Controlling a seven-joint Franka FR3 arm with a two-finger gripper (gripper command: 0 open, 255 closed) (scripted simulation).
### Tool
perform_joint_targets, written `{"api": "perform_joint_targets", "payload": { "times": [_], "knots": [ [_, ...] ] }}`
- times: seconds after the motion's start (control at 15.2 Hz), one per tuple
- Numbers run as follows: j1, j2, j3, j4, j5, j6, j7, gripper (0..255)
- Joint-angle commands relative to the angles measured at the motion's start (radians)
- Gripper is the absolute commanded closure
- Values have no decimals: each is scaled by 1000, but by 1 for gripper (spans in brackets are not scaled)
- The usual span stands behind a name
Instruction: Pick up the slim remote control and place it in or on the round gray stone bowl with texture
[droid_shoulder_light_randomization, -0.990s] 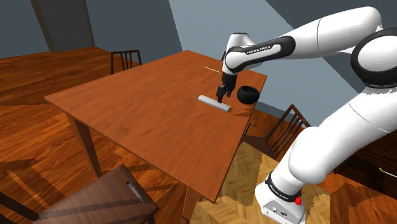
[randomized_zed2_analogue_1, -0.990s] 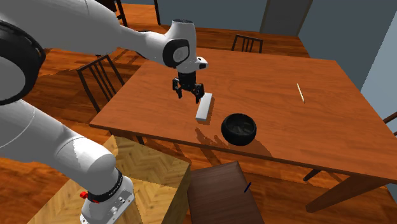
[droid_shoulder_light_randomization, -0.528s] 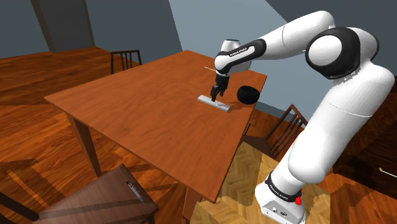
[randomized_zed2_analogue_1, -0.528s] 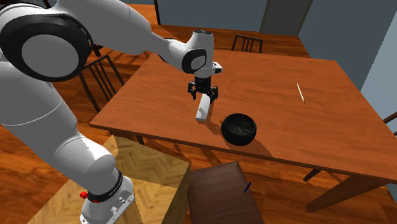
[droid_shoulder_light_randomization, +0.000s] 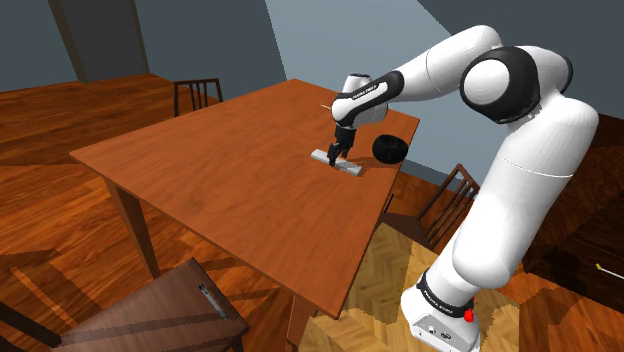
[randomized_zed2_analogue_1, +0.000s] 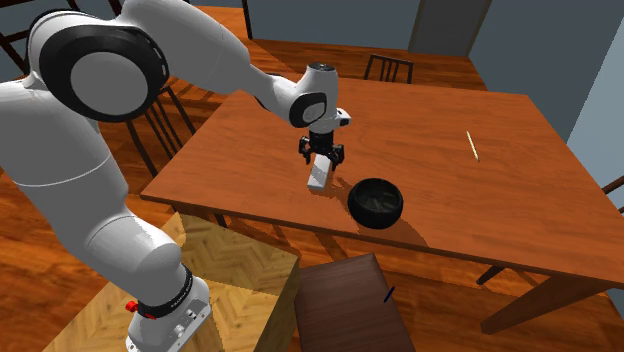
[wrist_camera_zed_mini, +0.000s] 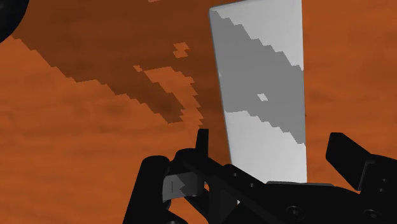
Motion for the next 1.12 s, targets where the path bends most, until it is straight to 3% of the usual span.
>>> {"api": "perform_joint_targets", "payload": {
  "times": [0.0,0.46,0.53,1.06],
  "knots": [
    [-1,16,2,0,8,16,-4,0],
    [-1,16,2,0,8,16,-4,0],
    [-1,16,2,0,8,16,-4,255],
    [-1,16,2,1,8,15,-4,255]
  ]
}}
